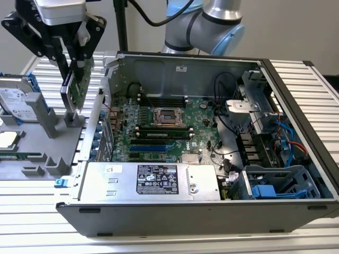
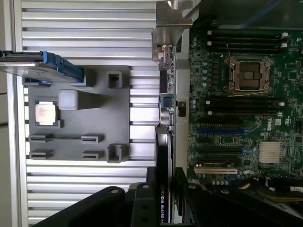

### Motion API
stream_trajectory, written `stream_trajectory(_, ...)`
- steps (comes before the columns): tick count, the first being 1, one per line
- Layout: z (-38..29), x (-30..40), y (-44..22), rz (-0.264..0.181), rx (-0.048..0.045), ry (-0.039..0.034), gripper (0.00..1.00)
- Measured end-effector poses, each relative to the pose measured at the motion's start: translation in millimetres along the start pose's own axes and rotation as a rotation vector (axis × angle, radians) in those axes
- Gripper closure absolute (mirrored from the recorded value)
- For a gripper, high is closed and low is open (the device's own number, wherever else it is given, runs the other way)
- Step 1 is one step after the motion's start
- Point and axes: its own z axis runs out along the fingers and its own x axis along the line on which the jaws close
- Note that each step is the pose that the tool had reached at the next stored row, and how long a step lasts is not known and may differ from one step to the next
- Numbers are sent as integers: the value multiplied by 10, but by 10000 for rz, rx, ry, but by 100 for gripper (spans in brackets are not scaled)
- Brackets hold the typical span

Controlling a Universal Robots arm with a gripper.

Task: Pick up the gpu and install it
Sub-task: 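Pick up the gpu and move the gpu toward the slot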

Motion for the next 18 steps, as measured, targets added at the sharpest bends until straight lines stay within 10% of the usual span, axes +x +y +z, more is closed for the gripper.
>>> stream_trajectory(18,2,-367,1,0,0,0,100)
